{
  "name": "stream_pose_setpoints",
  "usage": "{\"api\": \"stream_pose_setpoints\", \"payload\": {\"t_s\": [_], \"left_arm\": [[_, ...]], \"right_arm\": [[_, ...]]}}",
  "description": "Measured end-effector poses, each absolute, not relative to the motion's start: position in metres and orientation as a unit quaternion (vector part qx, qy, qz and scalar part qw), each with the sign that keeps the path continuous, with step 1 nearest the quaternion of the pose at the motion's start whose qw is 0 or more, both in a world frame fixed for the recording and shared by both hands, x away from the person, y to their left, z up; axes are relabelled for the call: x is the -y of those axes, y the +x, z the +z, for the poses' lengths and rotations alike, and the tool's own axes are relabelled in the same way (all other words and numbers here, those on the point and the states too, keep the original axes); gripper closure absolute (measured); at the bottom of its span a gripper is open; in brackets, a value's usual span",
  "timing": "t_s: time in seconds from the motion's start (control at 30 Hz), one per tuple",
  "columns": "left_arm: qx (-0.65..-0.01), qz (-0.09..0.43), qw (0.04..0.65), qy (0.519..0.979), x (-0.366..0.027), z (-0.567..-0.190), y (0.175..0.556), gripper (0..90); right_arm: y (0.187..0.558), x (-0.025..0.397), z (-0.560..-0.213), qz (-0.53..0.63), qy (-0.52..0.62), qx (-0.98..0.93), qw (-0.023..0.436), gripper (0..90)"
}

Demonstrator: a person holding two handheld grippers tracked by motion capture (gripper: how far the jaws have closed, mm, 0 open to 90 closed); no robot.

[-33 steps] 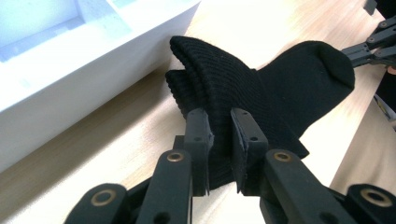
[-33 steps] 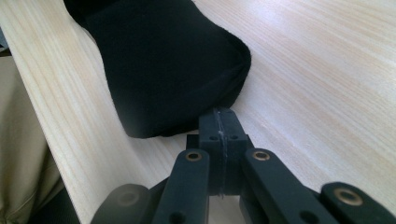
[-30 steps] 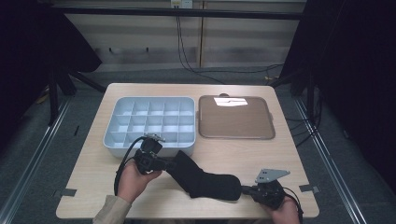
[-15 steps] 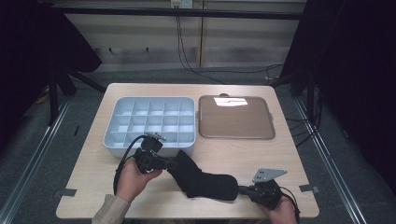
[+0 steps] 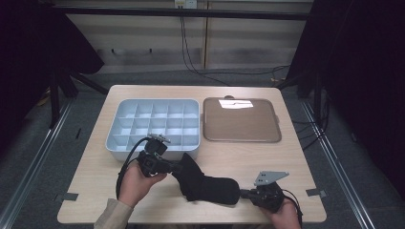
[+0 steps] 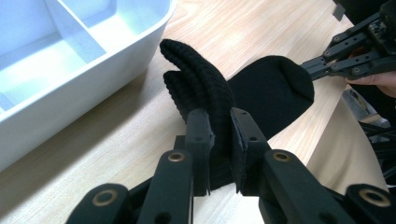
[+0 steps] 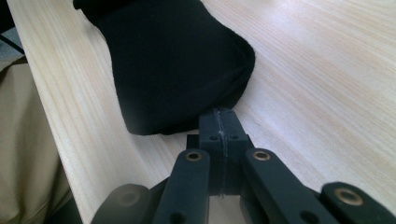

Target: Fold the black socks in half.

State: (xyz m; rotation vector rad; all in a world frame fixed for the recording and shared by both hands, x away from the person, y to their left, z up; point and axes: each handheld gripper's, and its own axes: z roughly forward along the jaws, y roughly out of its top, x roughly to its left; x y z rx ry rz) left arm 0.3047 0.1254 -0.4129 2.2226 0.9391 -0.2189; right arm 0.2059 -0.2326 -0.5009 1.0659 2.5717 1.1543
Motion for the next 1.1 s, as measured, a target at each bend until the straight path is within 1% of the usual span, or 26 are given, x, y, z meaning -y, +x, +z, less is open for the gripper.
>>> {"api": "stream_pose_setpoints", "payload": {"t_s": [0.77, 1.1], "left_arm": [[-0.352, -0.095, 0.344, 0.865, -0.116, -0.408, 0.303, 80.0], [-0.356, -0.093, 0.354, 0.86, -0.118, -0.404, 0.302, 80.0]], "right_arm": [[0.209, 0.228, -0.502, 0.391, 0.354, -0.848, 0.056, 90.0], [0.214, 0.221, -0.503, 0.394, 0.35, -0.849, 0.049, 90.0]]}}
